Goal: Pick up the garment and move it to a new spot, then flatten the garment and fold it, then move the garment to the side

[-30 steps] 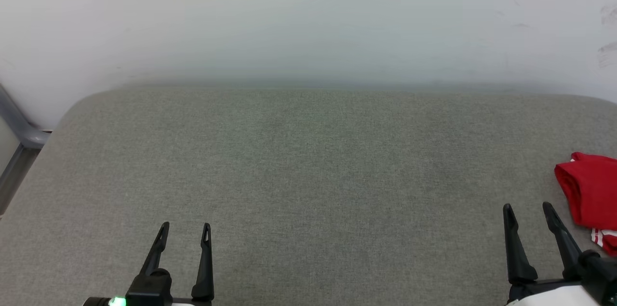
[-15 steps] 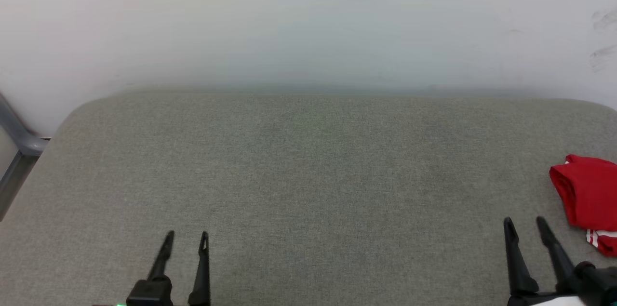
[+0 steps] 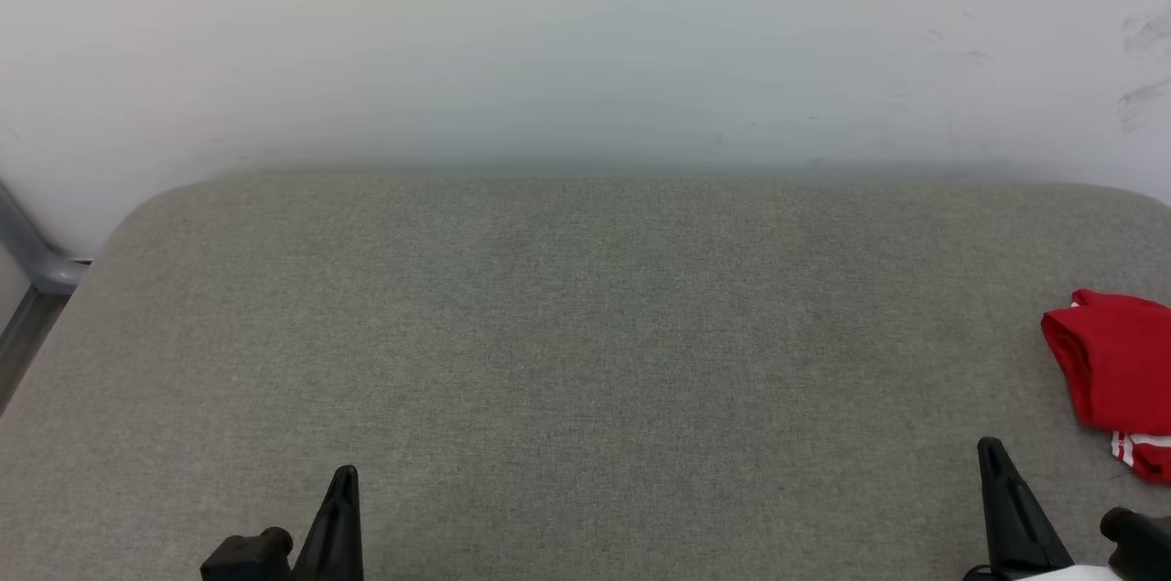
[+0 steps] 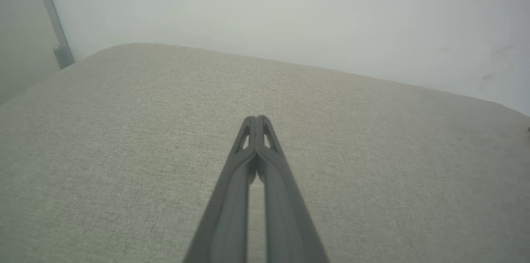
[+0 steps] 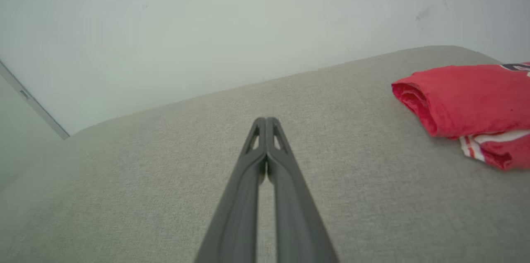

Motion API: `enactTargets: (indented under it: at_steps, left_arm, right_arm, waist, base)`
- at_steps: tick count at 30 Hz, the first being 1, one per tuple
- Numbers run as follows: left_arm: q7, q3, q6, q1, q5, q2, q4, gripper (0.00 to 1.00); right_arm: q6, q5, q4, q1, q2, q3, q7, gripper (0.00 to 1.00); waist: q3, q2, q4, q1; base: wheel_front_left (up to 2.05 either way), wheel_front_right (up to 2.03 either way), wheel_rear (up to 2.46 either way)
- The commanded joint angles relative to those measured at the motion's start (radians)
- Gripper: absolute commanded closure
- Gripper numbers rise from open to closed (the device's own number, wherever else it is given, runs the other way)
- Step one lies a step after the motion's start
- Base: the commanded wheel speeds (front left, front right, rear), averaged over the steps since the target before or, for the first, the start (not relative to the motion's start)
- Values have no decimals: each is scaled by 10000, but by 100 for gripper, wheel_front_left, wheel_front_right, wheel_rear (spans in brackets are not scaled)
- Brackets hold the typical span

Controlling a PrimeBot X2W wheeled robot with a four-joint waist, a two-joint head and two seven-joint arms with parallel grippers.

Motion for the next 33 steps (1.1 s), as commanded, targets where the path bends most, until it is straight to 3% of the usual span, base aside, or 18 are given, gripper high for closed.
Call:
enactTargets:
  at_steps: [1,26,33]
  left_arm:
    - [90,105,-89,-319,-520,19,-78,100]
    - [1163,681,-651,-1160,-5067,-108,425,100]
    - [1369,785,-750,-1313,-5905,-138,522,100]
  right_arm:
    - [-1,495,-74,-386,-10,-29,83,100]
    - [-3,4787,575,-1225,-15,-89,994,100]
    - [-3,5580,701,-1390,-15,-102,1165,100]
  waist:
    - [9,-1,-5,0]
    - [150,-1,-91,0]
    - [181,-1,-110,0]
  base:
    - [0,0,0]
    - [0,0,0]
    - [0,0,0]
